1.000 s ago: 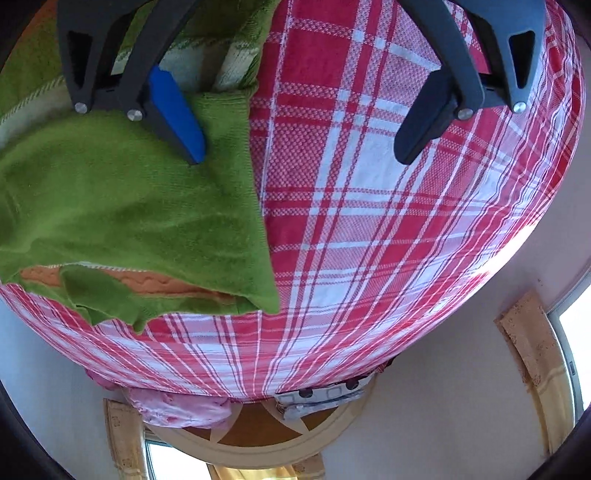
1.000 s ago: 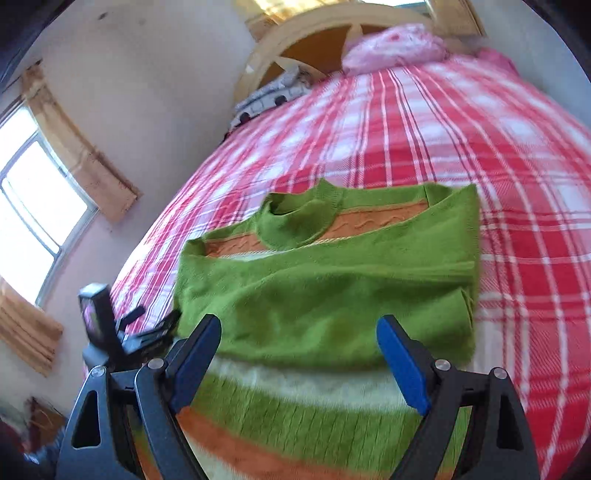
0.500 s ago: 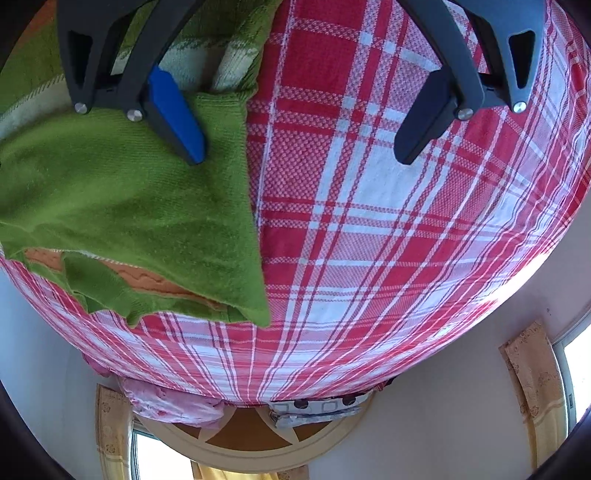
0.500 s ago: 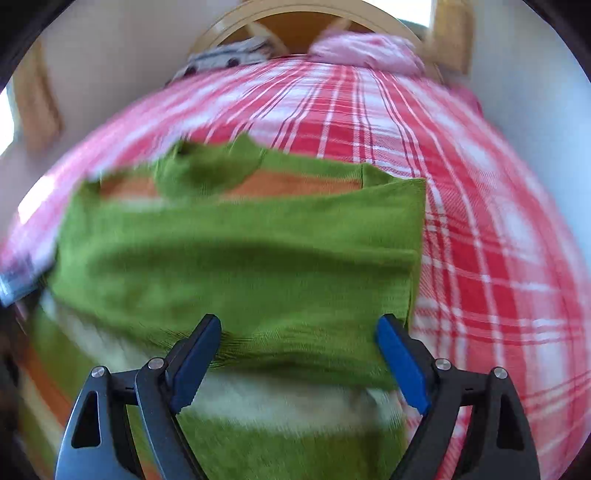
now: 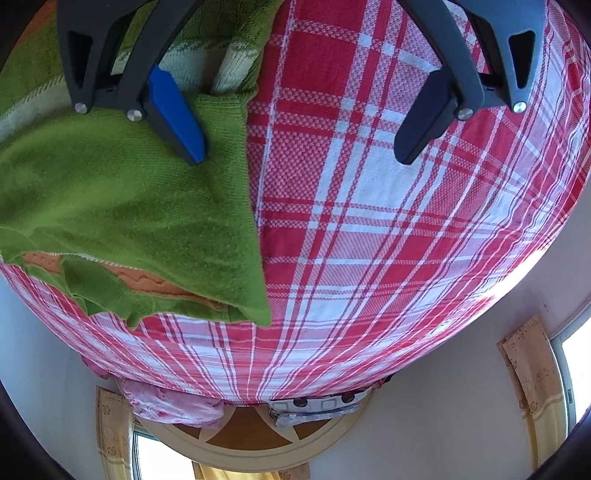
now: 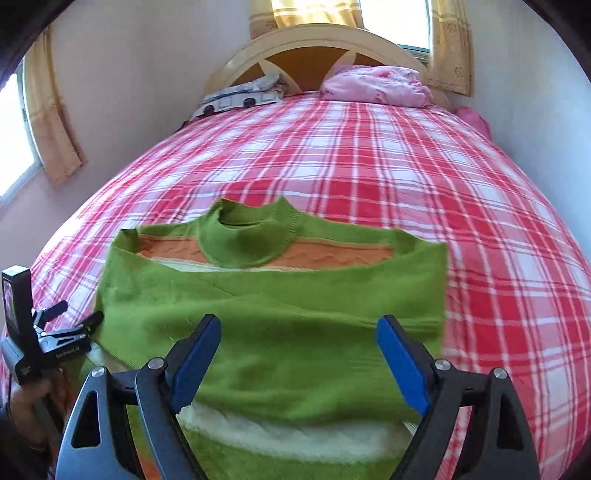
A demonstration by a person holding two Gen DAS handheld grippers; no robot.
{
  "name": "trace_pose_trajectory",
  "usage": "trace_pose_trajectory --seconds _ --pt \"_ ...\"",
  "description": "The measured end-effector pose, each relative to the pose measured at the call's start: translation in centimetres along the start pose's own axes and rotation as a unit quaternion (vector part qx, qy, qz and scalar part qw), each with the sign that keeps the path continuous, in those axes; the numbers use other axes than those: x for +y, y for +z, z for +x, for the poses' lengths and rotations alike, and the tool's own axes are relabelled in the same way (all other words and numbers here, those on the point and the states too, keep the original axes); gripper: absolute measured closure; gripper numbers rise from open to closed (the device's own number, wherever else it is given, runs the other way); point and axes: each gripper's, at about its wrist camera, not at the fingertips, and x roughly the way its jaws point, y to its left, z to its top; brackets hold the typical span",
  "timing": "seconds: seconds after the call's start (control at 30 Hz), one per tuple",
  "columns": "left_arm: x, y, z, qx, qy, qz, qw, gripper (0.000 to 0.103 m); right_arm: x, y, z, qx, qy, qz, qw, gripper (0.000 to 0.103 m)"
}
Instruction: Fold small clothes
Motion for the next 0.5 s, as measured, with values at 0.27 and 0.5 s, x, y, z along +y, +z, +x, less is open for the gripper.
trace_pose_trajectory --seconds 0.27,0.5 --pt "0.5 0.0 0.1 0.004 -0.017 -0.011 0.9998 0.000 -0.3 -4.7 1.4 0.050 -0.060 -0.025 0.997 0.017" --pt "0.3 0.0 -0.2 0.001 -0.019 -0.001 0.9998 0.000 -0.4 -5.0 1.5 0.050 -0.067 -0.026 0.996 0.016"
